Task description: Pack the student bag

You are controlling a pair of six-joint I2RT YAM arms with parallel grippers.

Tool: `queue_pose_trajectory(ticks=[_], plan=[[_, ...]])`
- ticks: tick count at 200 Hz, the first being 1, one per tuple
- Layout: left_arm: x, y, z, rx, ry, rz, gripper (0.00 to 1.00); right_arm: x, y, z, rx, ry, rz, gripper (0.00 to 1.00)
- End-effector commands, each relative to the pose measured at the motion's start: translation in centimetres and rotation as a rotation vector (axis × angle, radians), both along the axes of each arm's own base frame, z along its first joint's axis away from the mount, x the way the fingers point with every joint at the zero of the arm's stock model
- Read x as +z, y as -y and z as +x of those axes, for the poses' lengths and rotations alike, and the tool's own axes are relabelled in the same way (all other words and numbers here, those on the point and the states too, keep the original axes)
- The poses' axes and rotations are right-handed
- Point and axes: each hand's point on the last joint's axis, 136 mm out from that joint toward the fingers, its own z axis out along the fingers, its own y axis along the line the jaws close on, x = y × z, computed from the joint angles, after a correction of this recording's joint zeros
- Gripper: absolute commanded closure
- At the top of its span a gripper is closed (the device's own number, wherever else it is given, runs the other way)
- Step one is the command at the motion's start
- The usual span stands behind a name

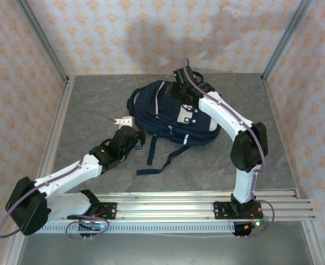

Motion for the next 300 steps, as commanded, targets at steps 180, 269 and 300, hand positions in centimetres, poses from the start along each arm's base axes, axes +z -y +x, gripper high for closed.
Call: queue_pose_trajectory(ticks=[180,269,300], plan=[[-4.7,0.6,-0.9,-0.050,-0.103,0.041,0.48,-0.4,-8.8,-1.1,0.311,0.013,0.078,1.00],[-5.7,5.4,1.7,-0.215,0.053,0.200,0.44,5.2,-6.1,-1.5,0.205,-0.027,0.273,1.00],[-7.6,5.8,2.6,-0.240,0.127,0.250,0.45,5.8,-5.9,-1.8,0.212,-0.028,0.294,1.00]])
